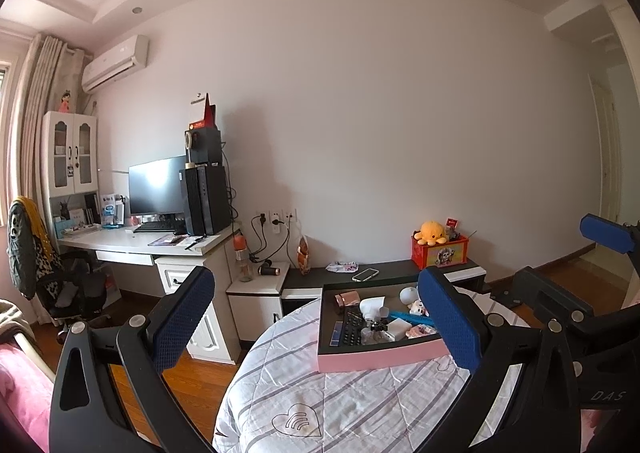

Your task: Organize rigid objects

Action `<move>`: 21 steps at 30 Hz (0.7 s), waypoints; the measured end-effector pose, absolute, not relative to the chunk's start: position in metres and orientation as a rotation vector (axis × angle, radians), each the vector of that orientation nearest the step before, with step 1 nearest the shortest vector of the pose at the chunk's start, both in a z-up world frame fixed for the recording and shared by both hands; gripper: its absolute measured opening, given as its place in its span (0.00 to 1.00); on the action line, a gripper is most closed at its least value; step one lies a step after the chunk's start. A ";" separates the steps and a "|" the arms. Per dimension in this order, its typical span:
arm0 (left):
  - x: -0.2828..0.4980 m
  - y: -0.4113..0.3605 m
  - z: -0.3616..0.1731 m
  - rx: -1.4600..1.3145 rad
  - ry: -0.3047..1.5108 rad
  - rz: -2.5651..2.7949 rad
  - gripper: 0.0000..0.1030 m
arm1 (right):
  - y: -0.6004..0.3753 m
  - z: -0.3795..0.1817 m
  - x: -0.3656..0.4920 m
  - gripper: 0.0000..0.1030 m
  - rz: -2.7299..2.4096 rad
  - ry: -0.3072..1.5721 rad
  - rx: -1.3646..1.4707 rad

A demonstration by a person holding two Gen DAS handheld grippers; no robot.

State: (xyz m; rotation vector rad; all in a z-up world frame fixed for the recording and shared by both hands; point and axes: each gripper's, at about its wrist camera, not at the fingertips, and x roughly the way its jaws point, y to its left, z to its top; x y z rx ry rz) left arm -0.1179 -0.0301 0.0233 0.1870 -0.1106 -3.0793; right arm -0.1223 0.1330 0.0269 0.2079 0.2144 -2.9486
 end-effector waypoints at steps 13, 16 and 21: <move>-0.117 -0.029 0.020 0.200 -0.104 -3.082 1.00 | 0.135 0.026 -0.121 1.00 -2.952 0.225 0.215; -0.117 -0.030 0.020 0.201 -0.101 -3.083 1.00 | 0.135 0.027 -0.121 1.00 -2.953 0.226 0.213; -0.118 -0.030 0.020 0.206 -0.101 -3.083 1.00 | 0.135 0.026 -0.121 1.00 -2.953 0.224 0.216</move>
